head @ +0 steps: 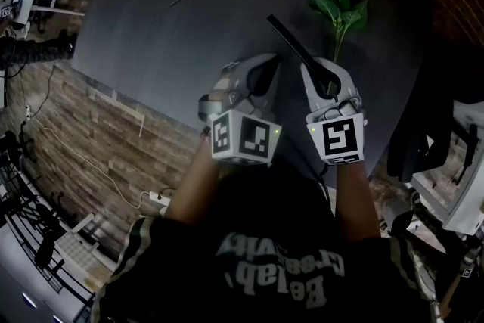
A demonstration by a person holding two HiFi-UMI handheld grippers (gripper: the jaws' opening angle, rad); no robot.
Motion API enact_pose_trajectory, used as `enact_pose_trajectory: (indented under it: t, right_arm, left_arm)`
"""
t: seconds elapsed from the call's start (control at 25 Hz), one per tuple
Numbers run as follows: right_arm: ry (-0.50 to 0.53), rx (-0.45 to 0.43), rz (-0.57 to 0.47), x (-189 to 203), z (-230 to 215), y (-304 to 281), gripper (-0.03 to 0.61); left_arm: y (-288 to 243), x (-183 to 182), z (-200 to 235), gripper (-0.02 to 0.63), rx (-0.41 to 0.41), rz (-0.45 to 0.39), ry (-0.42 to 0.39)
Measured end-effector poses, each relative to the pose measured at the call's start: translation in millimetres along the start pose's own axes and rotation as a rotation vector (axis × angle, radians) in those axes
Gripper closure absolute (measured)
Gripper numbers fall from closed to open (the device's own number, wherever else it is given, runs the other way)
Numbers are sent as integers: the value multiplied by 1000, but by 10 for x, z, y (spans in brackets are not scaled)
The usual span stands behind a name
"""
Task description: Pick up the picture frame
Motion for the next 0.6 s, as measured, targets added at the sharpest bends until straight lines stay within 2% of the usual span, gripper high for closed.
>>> enact_pose_trajectory:
  t: [0.6]
  right_arm:
    - [48,27,-88,-134,8,494,560]
  left_arm:
    - [411,-217,-146,611,-87,-21,-5]
Point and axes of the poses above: the fingertips, and each gripper's own axes: y backward along the fingers, z to its left, x out of its underside, the point moved 8 cm from there along y, backward along the fingers, and after that the axes turned 15 degrees about z, right-handed, at the moved point
